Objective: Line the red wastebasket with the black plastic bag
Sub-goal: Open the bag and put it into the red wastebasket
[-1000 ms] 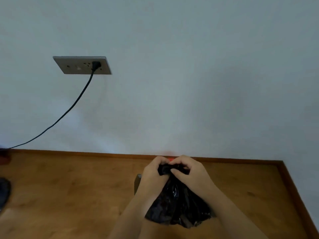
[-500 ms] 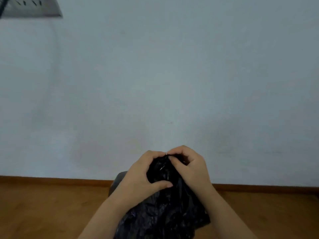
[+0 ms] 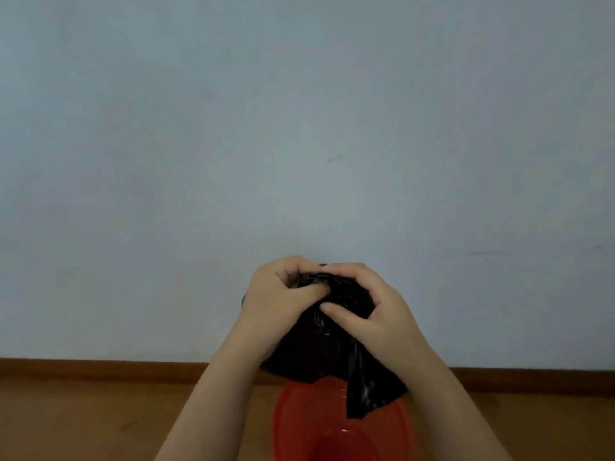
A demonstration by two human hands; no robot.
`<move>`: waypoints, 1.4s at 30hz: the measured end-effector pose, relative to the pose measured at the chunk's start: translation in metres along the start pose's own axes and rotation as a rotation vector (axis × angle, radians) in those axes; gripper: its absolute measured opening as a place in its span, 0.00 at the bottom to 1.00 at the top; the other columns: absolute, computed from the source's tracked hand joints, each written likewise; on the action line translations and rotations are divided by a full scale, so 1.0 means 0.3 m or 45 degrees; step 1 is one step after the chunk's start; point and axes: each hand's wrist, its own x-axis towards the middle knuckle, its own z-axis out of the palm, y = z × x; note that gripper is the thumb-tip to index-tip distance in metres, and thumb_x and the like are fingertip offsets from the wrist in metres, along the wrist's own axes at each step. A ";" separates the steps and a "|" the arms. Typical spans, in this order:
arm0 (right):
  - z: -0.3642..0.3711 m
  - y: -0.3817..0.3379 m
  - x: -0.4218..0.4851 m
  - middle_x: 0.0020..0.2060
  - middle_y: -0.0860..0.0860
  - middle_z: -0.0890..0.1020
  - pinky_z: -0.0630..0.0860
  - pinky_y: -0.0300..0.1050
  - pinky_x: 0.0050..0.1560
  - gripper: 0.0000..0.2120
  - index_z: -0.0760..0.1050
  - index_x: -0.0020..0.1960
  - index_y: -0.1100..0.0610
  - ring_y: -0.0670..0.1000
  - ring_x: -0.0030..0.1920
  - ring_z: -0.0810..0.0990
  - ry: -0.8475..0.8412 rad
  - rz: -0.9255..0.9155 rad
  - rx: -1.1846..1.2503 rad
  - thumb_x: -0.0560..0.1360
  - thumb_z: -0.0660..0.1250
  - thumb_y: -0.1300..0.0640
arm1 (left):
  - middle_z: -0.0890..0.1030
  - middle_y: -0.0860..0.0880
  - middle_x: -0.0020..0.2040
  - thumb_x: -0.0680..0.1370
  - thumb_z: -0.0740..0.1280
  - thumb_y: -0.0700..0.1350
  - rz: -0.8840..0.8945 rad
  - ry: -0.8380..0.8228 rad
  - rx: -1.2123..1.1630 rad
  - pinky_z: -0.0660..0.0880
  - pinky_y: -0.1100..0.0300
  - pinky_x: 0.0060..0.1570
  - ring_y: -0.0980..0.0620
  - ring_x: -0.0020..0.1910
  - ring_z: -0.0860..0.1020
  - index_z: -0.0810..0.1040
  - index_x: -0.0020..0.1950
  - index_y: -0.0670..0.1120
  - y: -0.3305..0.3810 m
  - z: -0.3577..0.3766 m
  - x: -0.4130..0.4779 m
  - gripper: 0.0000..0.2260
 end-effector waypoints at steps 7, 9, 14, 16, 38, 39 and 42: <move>-0.029 0.115 -0.086 0.41 0.37 0.83 0.73 0.28 0.44 0.19 0.78 0.44 0.45 0.39 0.44 0.80 0.241 0.006 0.104 0.66 0.68 0.69 | 0.83 0.53 0.34 0.66 0.74 0.37 -0.054 -0.338 0.021 0.77 0.64 0.39 0.56 0.36 0.80 0.81 0.37 0.51 -0.069 0.079 -0.016 0.09; -0.063 0.129 -0.089 0.38 0.39 0.83 0.74 0.28 0.42 0.19 0.79 0.41 0.46 0.39 0.42 0.81 0.289 0.026 0.117 0.67 0.69 0.71 | 0.83 0.54 0.36 0.66 0.75 0.41 0.021 -0.394 0.161 0.76 0.62 0.43 0.56 0.38 0.81 0.80 0.39 0.53 -0.063 0.101 -0.008 0.08; -0.139 0.161 -0.089 0.33 0.41 0.82 0.75 0.31 0.38 0.16 0.79 0.36 0.46 0.40 0.36 0.79 0.375 0.095 0.184 0.68 0.70 0.68 | 0.80 0.66 0.44 0.63 0.75 0.53 0.321 -0.187 0.381 0.68 0.78 0.43 0.69 0.41 0.76 0.77 0.46 0.62 -0.087 0.100 -0.064 0.14; -0.148 0.179 -0.099 0.31 0.42 0.82 0.75 0.31 0.36 0.16 0.80 0.36 0.47 0.40 0.35 0.79 0.338 0.144 0.268 0.68 0.69 0.68 | 0.74 0.70 0.55 0.62 0.70 0.61 0.384 -0.176 0.529 0.64 0.78 0.54 0.71 0.57 0.70 0.71 0.56 0.65 -0.124 0.065 -0.087 0.23; -0.165 0.423 -0.361 0.36 0.44 0.84 0.74 0.33 0.41 0.10 0.81 0.38 0.52 0.45 0.42 0.82 -0.343 0.762 -0.010 0.70 0.69 0.66 | 0.50 0.54 0.76 0.76 0.53 0.63 -0.150 -0.900 0.992 0.37 0.50 0.71 0.56 0.74 0.43 0.43 0.72 0.59 -0.735 0.184 -0.336 0.29; -0.166 0.425 -0.369 0.36 0.43 0.84 0.74 0.33 0.41 0.10 0.81 0.38 0.52 0.45 0.42 0.81 -0.371 0.767 -0.031 0.70 0.69 0.67 | 0.48 0.53 0.76 0.76 0.53 0.63 -0.171 -0.955 1.016 0.38 0.50 0.71 0.56 0.74 0.42 0.41 0.72 0.58 -0.746 0.190 -0.354 0.30; -0.174 0.433 -0.388 0.38 0.45 0.84 0.75 0.32 0.42 0.12 0.82 0.39 0.53 0.43 0.43 0.81 -0.451 0.802 -0.109 0.69 0.67 0.70 | 0.46 0.50 0.77 0.76 0.52 0.63 -0.217 -1.104 1.072 0.39 0.51 0.71 0.54 0.74 0.41 0.37 0.72 0.55 -0.745 0.203 -0.387 0.33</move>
